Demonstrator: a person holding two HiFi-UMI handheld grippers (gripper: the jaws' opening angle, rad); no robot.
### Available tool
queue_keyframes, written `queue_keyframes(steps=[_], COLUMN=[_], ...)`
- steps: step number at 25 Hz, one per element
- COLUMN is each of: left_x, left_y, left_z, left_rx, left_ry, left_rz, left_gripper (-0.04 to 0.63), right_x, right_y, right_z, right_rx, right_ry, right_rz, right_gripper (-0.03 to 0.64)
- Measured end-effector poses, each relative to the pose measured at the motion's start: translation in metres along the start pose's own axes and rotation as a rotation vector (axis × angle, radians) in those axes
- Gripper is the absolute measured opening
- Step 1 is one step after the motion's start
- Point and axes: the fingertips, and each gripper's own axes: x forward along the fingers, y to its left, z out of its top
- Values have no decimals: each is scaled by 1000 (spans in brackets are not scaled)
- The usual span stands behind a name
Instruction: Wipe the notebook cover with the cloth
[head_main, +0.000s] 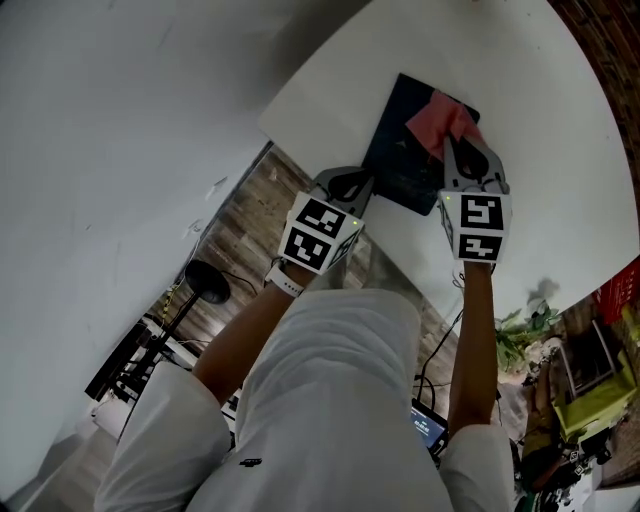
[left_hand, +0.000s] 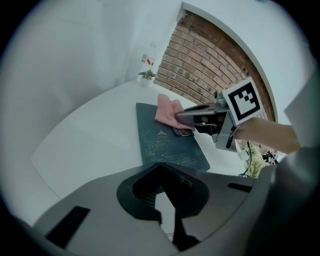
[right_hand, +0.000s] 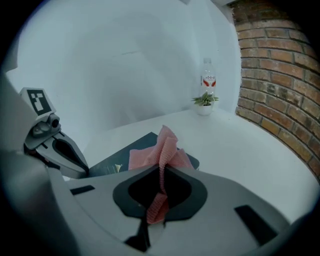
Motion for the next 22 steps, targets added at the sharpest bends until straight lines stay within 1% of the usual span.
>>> queue_keyframes(steps=[3, 5, 6, 8, 10, 15, 18, 22], left_x=[-1, 0, 0, 0, 0, 0, -1, -3], left_y=[1, 0, 0, 1, 1, -1, 2, -1], left_z=[0, 0, 0, 0, 1, 2, 2, 4], left_rx=[24, 51, 49, 23, 2, -12, -55, -58], left_ry=[5, 17, 17, 12, 9, -6, -29, -51], left_rz=[15, 23, 22, 14, 7, 2, 8, 7], left_gripper=[18, 18, 18, 18, 18, 18, 18, 18], right_x=[15, 25, 29, 37, 43, 51, 50, 41], right_y=[1, 5, 7, 13, 19, 39, 53, 70], right_z=[14, 23, 27, 35, 42, 50, 46, 34], right_rx=[9, -27, -57, -104, -127, -206, -236, -294], right_ry=[-2, 1, 6, 15, 17, 28, 40, 58], right_rz=[16, 27, 32, 44, 58, 97, 130, 147], right_gripper=[20, 20, 18, 18, 18, 18, 18, 18])
